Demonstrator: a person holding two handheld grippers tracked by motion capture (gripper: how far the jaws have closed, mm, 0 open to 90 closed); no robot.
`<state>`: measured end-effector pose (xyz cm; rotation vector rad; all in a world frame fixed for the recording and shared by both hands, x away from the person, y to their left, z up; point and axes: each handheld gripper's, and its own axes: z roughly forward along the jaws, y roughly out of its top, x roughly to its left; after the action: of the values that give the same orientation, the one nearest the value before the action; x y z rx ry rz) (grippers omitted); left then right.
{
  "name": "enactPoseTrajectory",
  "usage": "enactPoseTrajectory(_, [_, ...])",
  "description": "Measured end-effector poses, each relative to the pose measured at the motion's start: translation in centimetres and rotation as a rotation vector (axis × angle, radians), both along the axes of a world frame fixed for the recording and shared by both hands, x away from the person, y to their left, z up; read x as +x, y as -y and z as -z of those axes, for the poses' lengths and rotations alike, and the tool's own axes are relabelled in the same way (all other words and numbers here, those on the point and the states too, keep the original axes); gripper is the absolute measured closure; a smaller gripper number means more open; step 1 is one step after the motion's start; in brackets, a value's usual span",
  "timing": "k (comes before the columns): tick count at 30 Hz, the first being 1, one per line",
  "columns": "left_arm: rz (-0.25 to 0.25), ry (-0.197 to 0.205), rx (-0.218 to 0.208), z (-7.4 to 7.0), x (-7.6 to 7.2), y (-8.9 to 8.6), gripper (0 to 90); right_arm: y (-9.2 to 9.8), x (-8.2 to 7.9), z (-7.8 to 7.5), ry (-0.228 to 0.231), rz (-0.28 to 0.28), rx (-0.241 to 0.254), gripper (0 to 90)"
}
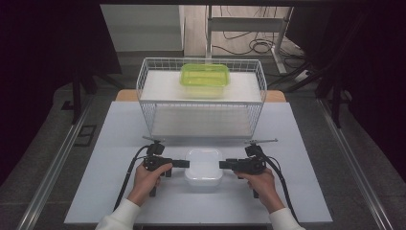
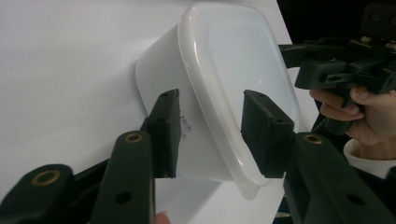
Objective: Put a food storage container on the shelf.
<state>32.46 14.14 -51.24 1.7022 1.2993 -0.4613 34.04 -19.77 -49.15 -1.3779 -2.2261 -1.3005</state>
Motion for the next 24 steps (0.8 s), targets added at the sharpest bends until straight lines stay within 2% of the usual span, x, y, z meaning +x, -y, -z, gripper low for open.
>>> enactPoseTrajectory(3, [0.01, -0.007, -0.023, 0.1, 0.0, 0.0, 64.1, -0.1, 0.2, 0.3, -0.025, -0.001, 0.02, 55.2])
enactPoseTrajectory(7, [0.009, -0.009, -0.026, 0.1, 0.0, 0.0, 65.9, -0.2, 0.3, 0.4, -0.051, -0.002, 0.027, 61.1])
enactPoseTrajectory(9, [0.009, -0.012, -0.025, 0.0, 0.0, -0.1, 67.4, 0.0, 0.4, 0.5, -0.086, 0.008, 0.044, 63.8])
enactPoseTrajectory(12, [0.008, -0.018, -0.028, 0.0, 0.0, -0.2, 68.3, 0.1, 0.4, 0.5, -0.108, 0.018, 0.058, 65.4])
enactPoseTrajectory(14, [0.01, -0.024, -0.039, -0.1, -0.1, -0.3, 69.6, 0.3, 0.3, 0.6, -0.14, 0.036, 0.087, 67.8])
enactPoseTrajectory(20, [0.019, -0.031, -0.077, 0.0, -0.4, -0.8, 73.4, 0.5, 0.0, 0.5, -0.141, 0.043, 0.107, 71.4])
enactPoseTrajectory(24, [0.009, -0.008, -0.079, -0.4, -0.9, -1.2, 77.7, 0.5, -0.3, 0.2, -0.136, 0.041, 0.127, 75.8])
